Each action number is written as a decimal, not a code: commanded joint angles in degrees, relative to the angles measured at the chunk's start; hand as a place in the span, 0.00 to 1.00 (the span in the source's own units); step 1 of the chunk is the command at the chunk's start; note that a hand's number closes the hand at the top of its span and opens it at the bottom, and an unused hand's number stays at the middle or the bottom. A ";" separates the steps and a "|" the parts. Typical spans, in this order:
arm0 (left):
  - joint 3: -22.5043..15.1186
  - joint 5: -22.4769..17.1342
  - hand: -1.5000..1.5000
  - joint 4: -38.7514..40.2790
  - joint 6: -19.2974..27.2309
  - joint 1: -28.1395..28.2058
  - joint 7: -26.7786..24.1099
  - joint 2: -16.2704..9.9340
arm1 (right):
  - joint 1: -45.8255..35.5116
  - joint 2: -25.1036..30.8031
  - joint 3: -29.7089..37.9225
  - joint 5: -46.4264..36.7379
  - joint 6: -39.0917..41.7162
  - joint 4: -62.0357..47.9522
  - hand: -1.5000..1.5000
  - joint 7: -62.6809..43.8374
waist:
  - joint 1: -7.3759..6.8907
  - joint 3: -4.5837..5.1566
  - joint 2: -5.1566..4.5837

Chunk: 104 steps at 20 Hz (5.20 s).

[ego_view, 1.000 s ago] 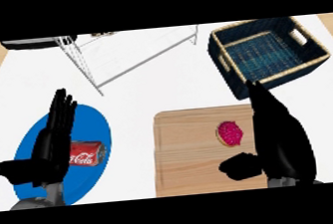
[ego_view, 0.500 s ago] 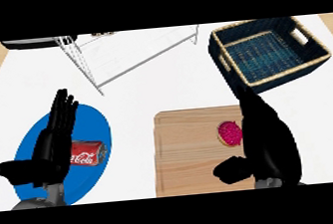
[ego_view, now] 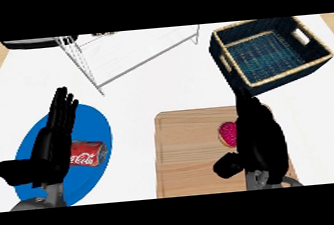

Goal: Pick the cupcake from the cutting board and place it in the basket

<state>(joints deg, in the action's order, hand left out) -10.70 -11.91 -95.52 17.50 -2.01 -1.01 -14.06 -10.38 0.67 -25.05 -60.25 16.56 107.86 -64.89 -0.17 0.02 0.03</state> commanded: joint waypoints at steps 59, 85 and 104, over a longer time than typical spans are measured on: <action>8.63 6.00 0.50 -3.71 -9.42 1.09 4.22 5.40 | -1.46 1.92 -2.50 -0.58 -8.05 -28.27 1.00 21.76 | -0.63 -0.06 -0.05; 8.21 6.84 0.50 -1.22 -9.06 3.58 0.99 8.27 | 6.54 6.90 -2.44 21.53 -1.97 23.45 1.00 42.49 | 1.13 0.00 0.32; 5.78 10.11 0.50 -5.53 -7.76 3.78 4.37 10.29 | -14.90 17.92 35.04 35.97 17.78 18.00 1.00 29.99 | 0.02 -0.03 0.03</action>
<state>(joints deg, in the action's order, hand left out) -3.37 -2.84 -97.70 8.78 0.93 0.76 -4.57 -21.68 14.23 1.97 -28.69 31.46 128.92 -36.28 -0.08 0.01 0.04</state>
